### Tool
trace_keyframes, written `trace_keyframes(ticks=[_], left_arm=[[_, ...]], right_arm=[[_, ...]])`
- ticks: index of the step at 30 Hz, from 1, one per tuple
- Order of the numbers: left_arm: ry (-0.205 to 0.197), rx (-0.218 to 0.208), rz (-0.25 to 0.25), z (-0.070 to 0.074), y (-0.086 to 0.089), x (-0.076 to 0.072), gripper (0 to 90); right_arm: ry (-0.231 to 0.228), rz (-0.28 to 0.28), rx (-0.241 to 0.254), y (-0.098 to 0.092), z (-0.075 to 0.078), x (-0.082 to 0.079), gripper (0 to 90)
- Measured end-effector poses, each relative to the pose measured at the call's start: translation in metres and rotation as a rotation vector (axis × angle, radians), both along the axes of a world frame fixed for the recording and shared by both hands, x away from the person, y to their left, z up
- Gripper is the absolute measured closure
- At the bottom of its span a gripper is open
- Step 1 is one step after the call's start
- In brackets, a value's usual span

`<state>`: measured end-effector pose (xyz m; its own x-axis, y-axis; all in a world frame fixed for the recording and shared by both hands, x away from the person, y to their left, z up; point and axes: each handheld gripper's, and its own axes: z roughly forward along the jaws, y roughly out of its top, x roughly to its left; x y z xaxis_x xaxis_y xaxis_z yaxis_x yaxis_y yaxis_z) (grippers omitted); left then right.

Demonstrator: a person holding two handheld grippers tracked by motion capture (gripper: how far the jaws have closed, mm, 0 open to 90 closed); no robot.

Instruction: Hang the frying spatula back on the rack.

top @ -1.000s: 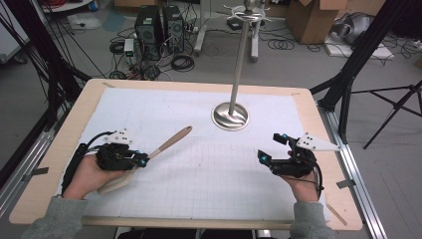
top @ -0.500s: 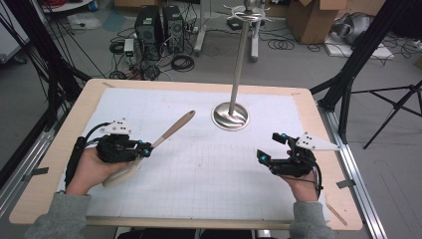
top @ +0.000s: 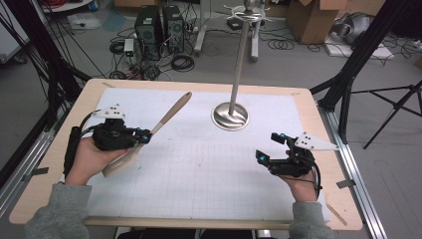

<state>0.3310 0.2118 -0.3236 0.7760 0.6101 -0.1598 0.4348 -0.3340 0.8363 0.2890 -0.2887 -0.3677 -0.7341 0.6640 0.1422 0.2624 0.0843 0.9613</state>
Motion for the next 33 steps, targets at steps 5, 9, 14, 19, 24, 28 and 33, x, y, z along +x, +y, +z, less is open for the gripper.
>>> trace_keyframes(ticks=[5,9,14,19,24,28,33], left_arm=[[-0.018,0.014,-0.003,0.007,-0.006,0.002,77.6],[-0.014,0.006,0.003,0.012,-0.008,0.005,77.7],[-0.014,0.000,0.001,0.020,-0.012,0.007,77.7],[-0.022,-0.002,0.002,0.027,-0.018,0.010,77.6],[-0.037,-0.011,0.006,0.038,-0.021,0.015,77.7],[-0.058,-0.022,0.005,0.047,-0.024,0.019,77.6],[-0.091,-0.035,-0.006,0.056,-0.028,0.024,77.7]], right_arm=[[-0.001,0.005,0.000,0.001,0.000,0.000,8.6],[-0.007,0.007,0.004,0.001,0.000,0.000,8.6],[-0.012,0.014,0.003,0.003,0.000,0.000,8.6],[-0.005,0.024,0.002,0.007,0.000,-0.001,8.6],[-0.010,0.025,0.004,0.007,0.000,-0.001,8.6],[-0.011,0.025,0.009,0.006,0.001,-0.001,8.6],[-0.013,0.029,0.011,0.007,0.001,-0.001,8.6]])
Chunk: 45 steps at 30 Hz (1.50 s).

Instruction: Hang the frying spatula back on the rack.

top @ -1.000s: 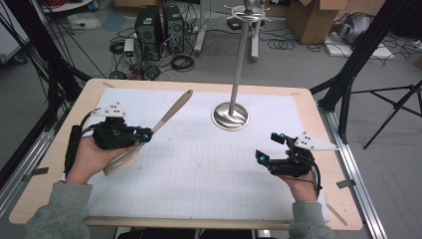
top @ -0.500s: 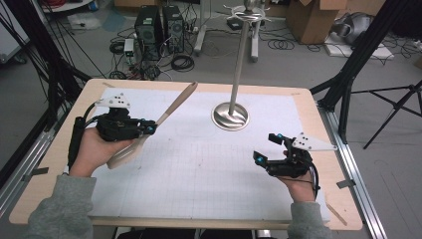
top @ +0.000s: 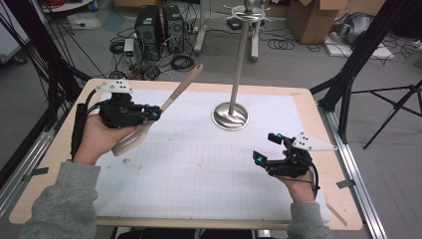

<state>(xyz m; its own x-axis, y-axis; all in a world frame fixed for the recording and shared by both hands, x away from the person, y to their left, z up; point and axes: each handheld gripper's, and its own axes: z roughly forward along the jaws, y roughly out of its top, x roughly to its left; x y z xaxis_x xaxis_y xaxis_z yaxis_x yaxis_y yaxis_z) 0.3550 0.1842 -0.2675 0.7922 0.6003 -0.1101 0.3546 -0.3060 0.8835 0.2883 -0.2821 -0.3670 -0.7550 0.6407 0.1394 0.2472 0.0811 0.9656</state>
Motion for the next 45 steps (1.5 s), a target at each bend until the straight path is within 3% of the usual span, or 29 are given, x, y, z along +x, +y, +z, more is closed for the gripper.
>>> trace_keyframes(ticks=[3,6,8,17,33,45], left_arm=[[-0.006,-0.011,-0.003,0.004,-0.001,0.004,77.7],[-0.004,-0.064,-0.051,0.006,0.000,0.009,77.7],[-0.003,-0.084,-0.050,0.007,0.000,0.012,77.6],[-0.034,-0.025,-0.051,0.019,-0.008,0.021,77.7],[-0.062,-0.021,-0.033,0.037,-0.014,0.036,77.6],[-0.080,-0.043,-0.026,0.050,-0.011,0.043,77.7]], right_arm=[[0.003,-0.001,0.003,0.000,0.000,0.000,8.6],[0.000,-0.003,0.000,0.000,0.000,0.000,8.6],[-0.002,0.000,-0.004,0.000,0.000,-0.001,8.6],[-0.002,-0.005,0.000,-0.001,0.000,-0.001,8.6],[-0.009,-0.002,0.020,-0.004,0.001,-0.001,8.6],[-0.013,0.006,0.022,-0.002,0.000,0.003,8.6]])
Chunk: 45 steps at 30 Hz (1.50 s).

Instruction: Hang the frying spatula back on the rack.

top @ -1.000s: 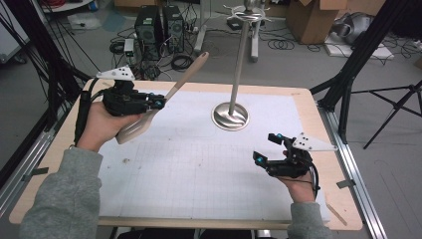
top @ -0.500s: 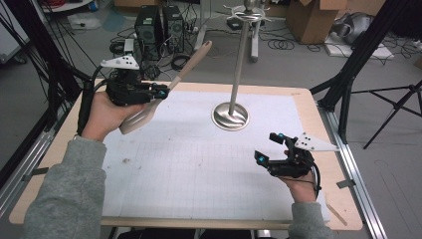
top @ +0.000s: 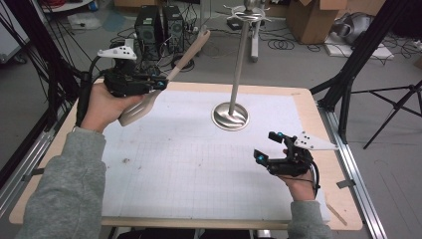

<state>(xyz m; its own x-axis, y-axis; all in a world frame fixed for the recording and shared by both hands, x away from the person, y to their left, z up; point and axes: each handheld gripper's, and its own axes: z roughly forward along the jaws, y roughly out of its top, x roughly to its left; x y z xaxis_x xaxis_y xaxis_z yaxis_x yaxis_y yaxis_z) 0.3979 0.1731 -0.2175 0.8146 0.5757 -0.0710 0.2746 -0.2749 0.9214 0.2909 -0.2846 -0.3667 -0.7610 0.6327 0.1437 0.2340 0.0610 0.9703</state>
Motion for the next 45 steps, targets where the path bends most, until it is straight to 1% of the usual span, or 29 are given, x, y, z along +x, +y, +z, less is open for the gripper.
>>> trace_keyframes(ticks=[7,15,17,21,29,31,34,38,45], left_arm=[[-0.007,-0.021,-0.002,0.009,-0.004,0.004,77.7],[-0.019,-0.014,-0.001,0.017,-0.008,0.007,77.7],[-0.021,-0.024,-0.002,0.018,-0.008,0.008,77.6],[-0.021,-0.018,-0.003,0.018,-0.010,0.010,77.6],[-0.024,-0.028,-0.014,0.022,-0.016,0.014,77.7],[-0.026,-0.022,-0.010,0.023,-0.017,0.014,77.6],[-0.032,-0.036,-0.013,0.025,-0.018,0.016,77.6],[-0.035,-0.023,-0.018,0.027,-0.019,0.018,77.6],[-0.030,-0.028,-0.024,0.027,-0.024,0.024,77.6]], right_arm=[[0.002,0.000,0.008,0.000,0.000,0.000,8.6],[0.000,0.004,0.008,0.000,0.000,-0.001,8.6],[-0.001,0.002,0.007,0.000,0.000,-0.001,8.6],[0.002,0.002,0.010,-0.001,0.001,-0.001,8.6],[0.003,0.005,0.013,-0.001,0.001,-0.001,8.6],[0.003,0.005,0.012,-0.001,0.001,-0.001,8.6],[0.001,0.004,0.013,-0.001,0.000,-0.001,8.6],[0.003,0.004,0.015,-0.001,0.000,-0.002,8.6],[0.006,0.003,0.020,-0.003,0.000,-0.002,8.6]])
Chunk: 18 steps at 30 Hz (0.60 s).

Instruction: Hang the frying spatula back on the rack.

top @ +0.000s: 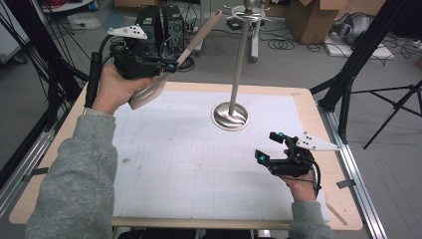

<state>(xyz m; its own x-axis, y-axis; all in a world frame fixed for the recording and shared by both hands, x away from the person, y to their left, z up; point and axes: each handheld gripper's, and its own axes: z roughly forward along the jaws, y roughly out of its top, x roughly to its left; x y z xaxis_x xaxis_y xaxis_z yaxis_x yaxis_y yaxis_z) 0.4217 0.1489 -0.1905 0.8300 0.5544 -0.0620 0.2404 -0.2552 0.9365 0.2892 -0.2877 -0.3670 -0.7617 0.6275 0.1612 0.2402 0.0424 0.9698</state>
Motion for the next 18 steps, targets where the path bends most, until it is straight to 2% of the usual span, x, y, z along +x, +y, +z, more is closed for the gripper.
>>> trace_keyframes(ticks=[8,10,18], left_arm=[[-0.001,-0.007,-0.006,-0.0005,-0.0089,0.0045,77.6],[-0.001,0.002,-0.010,-0.0012,-0.0102,0.0056,77.6],[0.000,-0.003,0.000,-0.0017,-0.0071,0.0084,77.6]], right_arm=[[0.001,0.001,0.007,-0.0006,0.0002,-0.0002,8.7],[0.001,-0.001,0.006,-0.0013,0.0002,-0.0004,8.6],[0.000,0.001,0.010,-0.0022,0.0002,0.0000,8.6]])
